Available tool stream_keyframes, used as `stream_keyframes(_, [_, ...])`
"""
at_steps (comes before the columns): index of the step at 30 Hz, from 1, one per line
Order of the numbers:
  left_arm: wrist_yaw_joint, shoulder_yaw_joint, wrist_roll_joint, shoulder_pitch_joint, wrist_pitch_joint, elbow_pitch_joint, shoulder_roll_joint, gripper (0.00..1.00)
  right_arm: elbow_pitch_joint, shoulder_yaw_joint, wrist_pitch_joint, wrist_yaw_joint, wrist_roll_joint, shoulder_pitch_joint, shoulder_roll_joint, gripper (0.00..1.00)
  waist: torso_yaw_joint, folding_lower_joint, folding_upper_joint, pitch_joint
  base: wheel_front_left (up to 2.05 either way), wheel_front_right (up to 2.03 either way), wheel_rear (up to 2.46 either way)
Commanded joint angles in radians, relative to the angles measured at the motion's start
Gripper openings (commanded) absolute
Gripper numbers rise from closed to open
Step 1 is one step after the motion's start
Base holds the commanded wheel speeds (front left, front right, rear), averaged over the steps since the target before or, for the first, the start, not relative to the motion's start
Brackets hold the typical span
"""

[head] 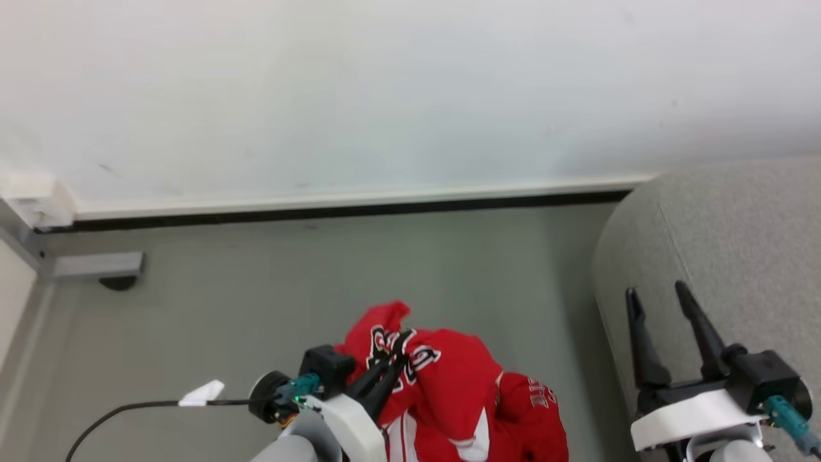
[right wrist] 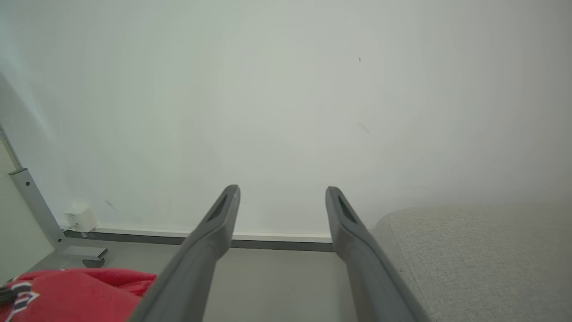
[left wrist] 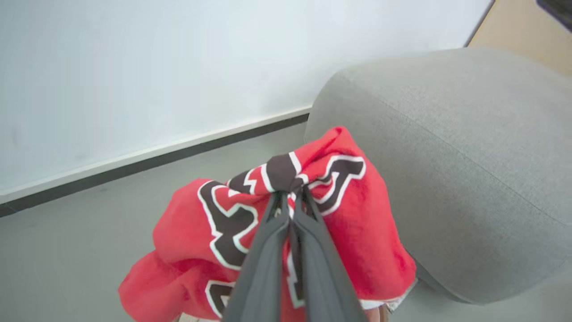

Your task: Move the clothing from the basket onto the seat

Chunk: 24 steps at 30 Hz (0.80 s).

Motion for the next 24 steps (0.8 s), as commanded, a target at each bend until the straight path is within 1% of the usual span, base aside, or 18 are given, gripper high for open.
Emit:
stream_keyframes(1, [0.005,0.016,-0.016,0.019,-0.001,-0.038,0.011,0.00,0.003,0.006,-0.003,-0.002,-0.002,0.019,-0.002,1.00,0.022,0.0002,0.0000,-0.037,0.00,0.00,0.00])
stream_keyframes(6, [0.008,0.068,-0.052,0.030,0.000,-0.164,0.013,0.00,0.010,0.025,-0.003,-0.002,0.009,0.052,-0.002,1.00,0.037,0.0002,0.0000,-0.080,0.00,0.00,0.00])
stream_keyframes(11, [0.035,0.112,-0.092,-0.007,0.039,-0.292,0.023,0.00,0.002,0.048,-0.003,-0.002,0.022,0.071,-0.002,1.00,0.043,0.0002,0.0000,-0.098,0.00,0.00,0.00])
stream_keyframes(16, [0.066,0.146,-0.106,-0.051,0.089,-0.405,0.046,0.00,-0.010,0.071,-0.003,-0.002,0.034,0.083,-0.002,1.00,0.043,0.0002,0.0000,-0.106,0.00,0.00,0.00])
stream_keyframes(20, [0.081,0.167,-0.118,-0.081,0.117,-0.459,0.062,0.00,-0.027,0.094,-0.003,-0.002,0.042,0.091,-0.002,1.00,0.041,0.0002,0.0000,-0.103,0.00,0.00,0.00])
stream_keyframes(24, [0.095,0.179,-0.126,-0.092,0.130,-0.485,0.069,0.00,-0.042,0.114,-0.003,-0.002,0.045,0.094,-0.002,1.00,0.034,0.0002,0.0000,-0.097,0.00,0.00,0.00])
